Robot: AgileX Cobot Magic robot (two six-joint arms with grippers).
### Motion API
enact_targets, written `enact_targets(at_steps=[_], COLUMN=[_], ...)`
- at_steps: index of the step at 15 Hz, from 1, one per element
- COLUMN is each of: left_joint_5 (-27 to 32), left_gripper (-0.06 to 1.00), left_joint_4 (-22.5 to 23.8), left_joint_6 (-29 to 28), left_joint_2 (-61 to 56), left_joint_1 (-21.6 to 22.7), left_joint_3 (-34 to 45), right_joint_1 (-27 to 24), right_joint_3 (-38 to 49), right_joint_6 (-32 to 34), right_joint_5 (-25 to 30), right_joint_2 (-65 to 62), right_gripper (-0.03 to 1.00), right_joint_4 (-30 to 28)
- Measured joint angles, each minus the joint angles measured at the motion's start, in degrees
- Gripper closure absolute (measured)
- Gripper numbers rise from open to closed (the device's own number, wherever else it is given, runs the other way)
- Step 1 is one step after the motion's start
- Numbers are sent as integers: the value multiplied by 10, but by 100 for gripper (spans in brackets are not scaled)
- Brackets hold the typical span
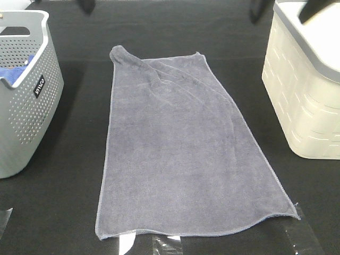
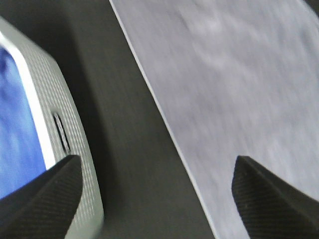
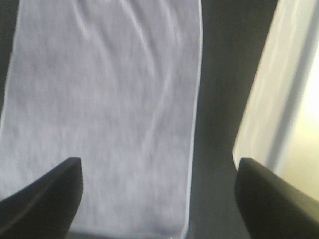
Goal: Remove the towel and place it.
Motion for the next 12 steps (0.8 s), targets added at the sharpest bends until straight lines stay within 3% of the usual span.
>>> enact_targets(at_steps=[2, 4, 6, 12], left_joint_5=[3, 4, -7, -24], left_gripper=[17, 17, 17, 17], left_joint_4=[0, -1, -2, -13], left_joint_6=[-29, -54, -99, -146], left_joint_2=[-104, -164, -261, -489], left_joint_1=[-37, -57, -80, -85], left_joint_3=[160, 239, 368, 627], right_joint_1=[0, 0, 0, 0], right_joint_3=[138, 248, 352, 556], right_joint_6=[-11, -14, -14, -14], right_joint_5=[-1, -1, -1, -3], right_joint_2=[-105, -191, -278, -523], right_gripper=[19, 19, 19, 19], right_joint_4=[-3, -3, -3, -3])
